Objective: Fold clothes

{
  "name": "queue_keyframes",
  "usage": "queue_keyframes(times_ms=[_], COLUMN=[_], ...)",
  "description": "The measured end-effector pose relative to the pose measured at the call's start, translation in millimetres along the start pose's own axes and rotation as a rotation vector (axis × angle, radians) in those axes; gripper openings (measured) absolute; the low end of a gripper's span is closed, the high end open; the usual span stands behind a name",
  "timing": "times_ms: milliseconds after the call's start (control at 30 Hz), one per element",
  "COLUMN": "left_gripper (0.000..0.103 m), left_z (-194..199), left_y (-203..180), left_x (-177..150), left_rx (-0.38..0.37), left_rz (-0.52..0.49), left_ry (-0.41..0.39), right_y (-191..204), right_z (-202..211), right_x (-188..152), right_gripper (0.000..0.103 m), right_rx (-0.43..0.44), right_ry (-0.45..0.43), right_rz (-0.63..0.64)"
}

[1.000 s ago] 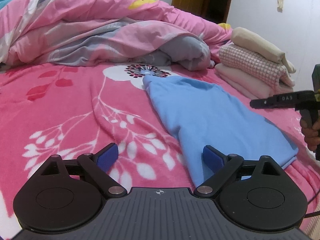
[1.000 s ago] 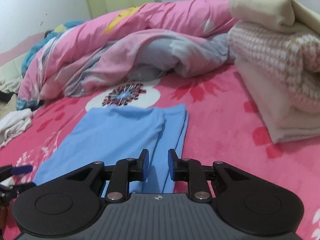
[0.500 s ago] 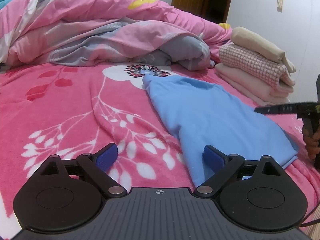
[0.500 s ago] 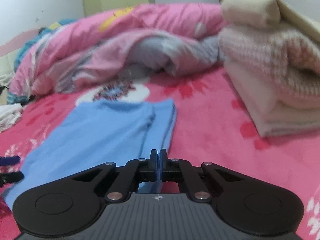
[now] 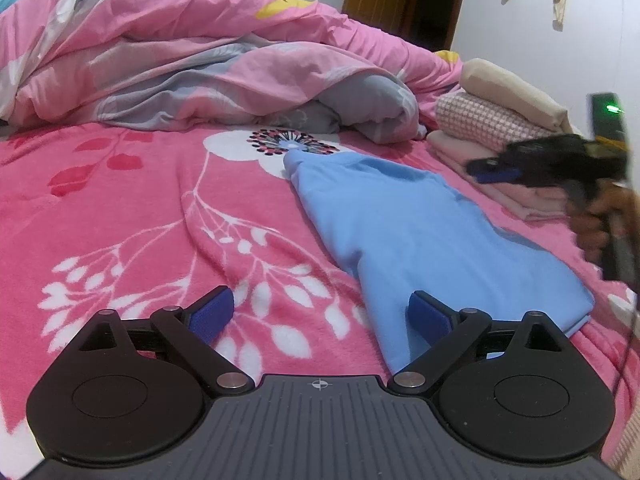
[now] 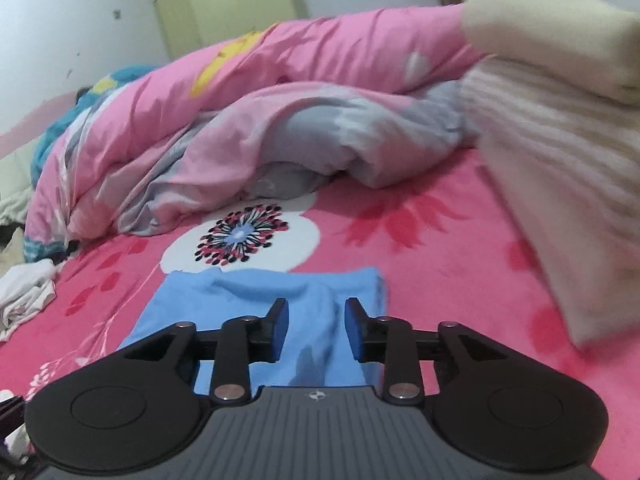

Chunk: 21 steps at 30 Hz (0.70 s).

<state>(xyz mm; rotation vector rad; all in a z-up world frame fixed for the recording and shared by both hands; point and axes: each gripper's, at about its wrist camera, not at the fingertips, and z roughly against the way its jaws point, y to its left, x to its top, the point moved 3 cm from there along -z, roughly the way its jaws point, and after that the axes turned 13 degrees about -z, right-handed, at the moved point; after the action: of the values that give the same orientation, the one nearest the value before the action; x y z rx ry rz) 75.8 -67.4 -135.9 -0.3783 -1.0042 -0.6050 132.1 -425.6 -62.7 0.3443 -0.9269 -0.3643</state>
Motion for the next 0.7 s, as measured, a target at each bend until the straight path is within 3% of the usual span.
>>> queue_keyframes(times_ms=[133, 233, 400, 700], left_gripper=[0.097, 0.097, 0.098, 0.098], left_z=[0.0, -0.1, -0.4, -1.2], left_y=[1.2, 2.3, 3.2, 3.4], left_x=[-0.7, -1.2, -1.6, -1.4], left_rx=[-0.008, -0.014, -0.021, -0.018], left_rz=[0.006, 0.010, 0.013, 0.007], left_ry=[-0.004, -0.006, -0.010, -0.007], right_y=[2.7, 0.2, 1.3, -21.3], right_z=[-41.9, -55.1, -39.7, -63.3], right_x=[7.2, 3.9, 4.3, 0.3], right_gripper=[0.030, 0.003, 0.003, 0.004], right_rx=[0.003, 0.012, 0.021, -0.061], right_ry=[0.057, 0.084, -0.011, 0.040], right_rz=[0.001, -0.001, -0.023, -0.109])
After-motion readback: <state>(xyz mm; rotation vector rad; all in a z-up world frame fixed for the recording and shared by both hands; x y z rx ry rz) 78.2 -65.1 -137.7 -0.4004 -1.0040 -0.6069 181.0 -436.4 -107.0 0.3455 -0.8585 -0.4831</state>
